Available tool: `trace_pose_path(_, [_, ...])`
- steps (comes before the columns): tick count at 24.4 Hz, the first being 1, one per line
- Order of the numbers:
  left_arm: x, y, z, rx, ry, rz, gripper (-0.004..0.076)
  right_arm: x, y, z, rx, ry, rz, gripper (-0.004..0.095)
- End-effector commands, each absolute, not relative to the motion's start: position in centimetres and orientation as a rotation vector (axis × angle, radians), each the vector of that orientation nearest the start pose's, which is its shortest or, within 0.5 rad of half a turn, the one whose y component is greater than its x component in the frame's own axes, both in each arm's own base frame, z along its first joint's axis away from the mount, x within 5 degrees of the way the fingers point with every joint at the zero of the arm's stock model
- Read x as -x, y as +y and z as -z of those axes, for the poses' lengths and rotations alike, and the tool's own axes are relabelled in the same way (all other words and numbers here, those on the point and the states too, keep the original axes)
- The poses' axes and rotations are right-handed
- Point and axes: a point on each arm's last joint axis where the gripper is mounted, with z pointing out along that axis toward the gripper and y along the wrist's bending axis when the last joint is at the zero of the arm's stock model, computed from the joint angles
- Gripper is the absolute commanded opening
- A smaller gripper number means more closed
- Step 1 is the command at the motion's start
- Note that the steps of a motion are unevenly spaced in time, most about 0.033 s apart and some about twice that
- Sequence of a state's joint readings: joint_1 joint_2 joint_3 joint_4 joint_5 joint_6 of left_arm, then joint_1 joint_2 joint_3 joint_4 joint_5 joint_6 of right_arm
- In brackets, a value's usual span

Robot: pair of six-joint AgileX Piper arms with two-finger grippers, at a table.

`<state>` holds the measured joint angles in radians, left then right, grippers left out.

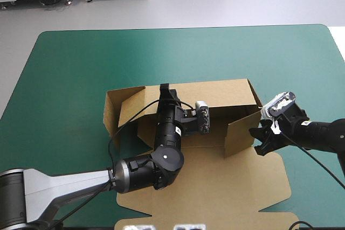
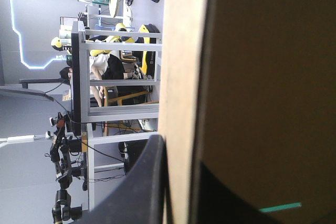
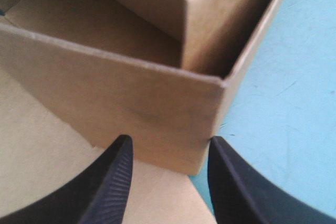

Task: Fold the box

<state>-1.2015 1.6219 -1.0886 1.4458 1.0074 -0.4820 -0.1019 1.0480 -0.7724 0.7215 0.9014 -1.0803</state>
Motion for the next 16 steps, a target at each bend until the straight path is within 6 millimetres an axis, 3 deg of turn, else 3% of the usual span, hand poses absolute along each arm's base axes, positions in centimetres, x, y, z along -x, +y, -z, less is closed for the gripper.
trace_pose_path(1, [-18.5, -28.3, -28.4, -1.393, 1.504, -0.735, -0.0008, -20.3, 2.9, -31.0, 0.669, 2.155, -0.387, 0.0427])
trace_pose_path(9, [-18.5, -28.3, -28.5, -1.389, 1.495, -0.732, -0.0008, -23.1, 3.2, -29.7, 0.635, 2.081, -0.479, 0.0379])
trace_pose_path(14, [-18.5, -28.5, -28.4, -1.398, 1.488, -0.715, -0.0008, -24.2, 3.1, -28.2, 0.623, 2.137, -0.506, 0.0043])
trace_pose_path(16, [-18.5, -28.4, -28.4, -1.395, 1.49, -0.721, -0.0008, -24.3, 3.1, -27.8, 0.638, 2.158, -0.524, 0.0002])
